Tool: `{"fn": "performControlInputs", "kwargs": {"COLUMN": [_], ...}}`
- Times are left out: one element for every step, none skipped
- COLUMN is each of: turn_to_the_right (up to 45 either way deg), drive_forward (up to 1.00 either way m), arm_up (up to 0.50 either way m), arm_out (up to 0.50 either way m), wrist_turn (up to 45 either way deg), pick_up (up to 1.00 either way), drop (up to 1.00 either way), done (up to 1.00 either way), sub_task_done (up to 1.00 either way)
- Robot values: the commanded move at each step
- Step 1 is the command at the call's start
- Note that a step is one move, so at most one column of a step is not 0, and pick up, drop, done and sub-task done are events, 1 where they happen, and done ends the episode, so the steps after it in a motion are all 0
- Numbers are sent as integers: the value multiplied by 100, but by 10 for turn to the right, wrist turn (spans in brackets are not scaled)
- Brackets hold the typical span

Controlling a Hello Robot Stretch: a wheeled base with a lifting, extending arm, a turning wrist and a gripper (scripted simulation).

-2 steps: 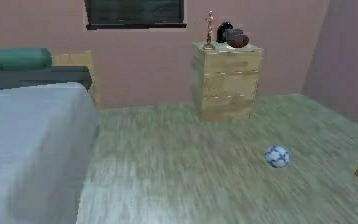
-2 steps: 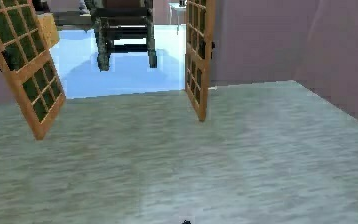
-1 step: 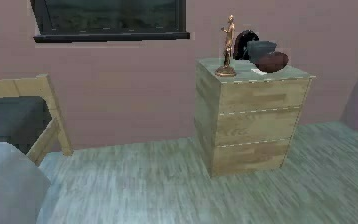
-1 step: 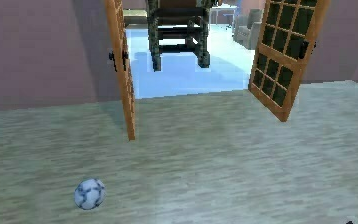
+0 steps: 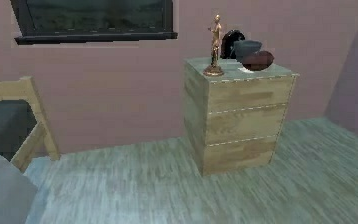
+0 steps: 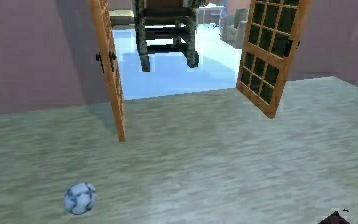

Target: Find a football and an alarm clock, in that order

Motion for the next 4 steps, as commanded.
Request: {"fn": "performControlInputs", "kwargs": {"turn_to_the_right": [0,420,0,450], "drive_forward": [100,0,0,0], "arm_up": [0,0,0,0], "arm_out": [0,0,0,0], "wrist_turn": [0,0,0,0], "pick_up": [0,0,0,0], "drop": [0,0,0,0], "done": [0,0,0,0], "sub_task_done": [0,0,100,0]}}
